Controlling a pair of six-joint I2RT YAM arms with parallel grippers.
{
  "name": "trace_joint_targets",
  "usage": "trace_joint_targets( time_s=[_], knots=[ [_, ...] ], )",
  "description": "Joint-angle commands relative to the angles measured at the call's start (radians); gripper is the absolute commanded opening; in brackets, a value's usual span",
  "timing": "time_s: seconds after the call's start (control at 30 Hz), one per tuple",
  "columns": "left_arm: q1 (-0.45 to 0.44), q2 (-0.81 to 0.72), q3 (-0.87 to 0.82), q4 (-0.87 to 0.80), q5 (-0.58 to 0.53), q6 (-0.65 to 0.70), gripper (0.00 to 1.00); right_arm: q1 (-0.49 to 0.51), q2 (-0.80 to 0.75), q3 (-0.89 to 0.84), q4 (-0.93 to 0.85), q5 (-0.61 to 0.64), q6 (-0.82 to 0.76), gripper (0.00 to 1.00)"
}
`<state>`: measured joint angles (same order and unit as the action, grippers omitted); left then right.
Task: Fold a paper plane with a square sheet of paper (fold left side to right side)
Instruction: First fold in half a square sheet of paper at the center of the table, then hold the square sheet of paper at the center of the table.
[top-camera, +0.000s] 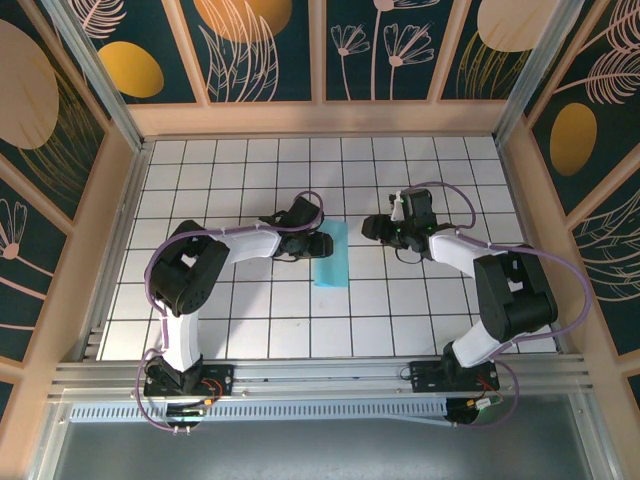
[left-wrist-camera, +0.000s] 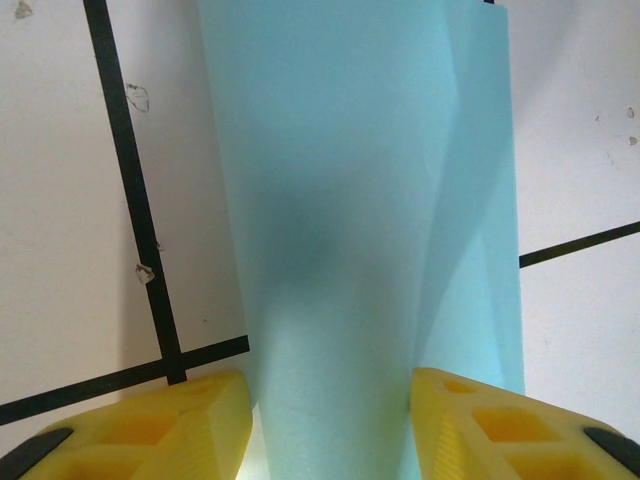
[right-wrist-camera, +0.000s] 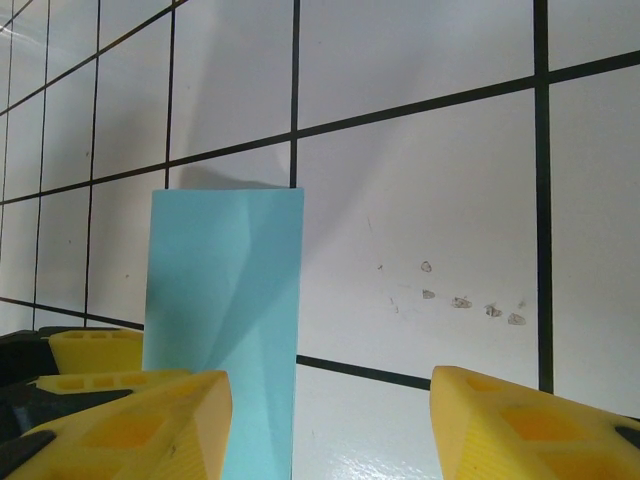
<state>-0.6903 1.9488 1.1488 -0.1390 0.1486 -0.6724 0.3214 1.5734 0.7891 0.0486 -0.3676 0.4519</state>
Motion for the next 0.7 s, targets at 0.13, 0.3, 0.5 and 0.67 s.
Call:
trace_joint_targets(
  time_s=[0.13, 0.3, 0.5, 0.67],
  knots=[
    [-0.016, 0.099, -0.020, -0.039, -0.009, 0.016, 0.48, -0.006, -0.014, -0.009, 0.015, -0.022, 0.004, 0.56],
    [-0.017, 0.099, -0.018, -0.045, -0.014, 0.017, 0.48, -0.005, -0.008, -0.007, 0.010, -0.042, 0.003, 0.55],
    [-0.017, 0.098, -0.013, -0.061, -0.034, 0.020, 0.48, -0.001, -0.004, -0.011, 0.007, -0.054, 0.004, 0.55],
    [-0.017, 0.096, -0.011, -0.068, -0.040, 0.023, 0.48, 0.007, 0.005, -0.007, 0.008, -0.062, 0.007, 0.55]
  ],
)
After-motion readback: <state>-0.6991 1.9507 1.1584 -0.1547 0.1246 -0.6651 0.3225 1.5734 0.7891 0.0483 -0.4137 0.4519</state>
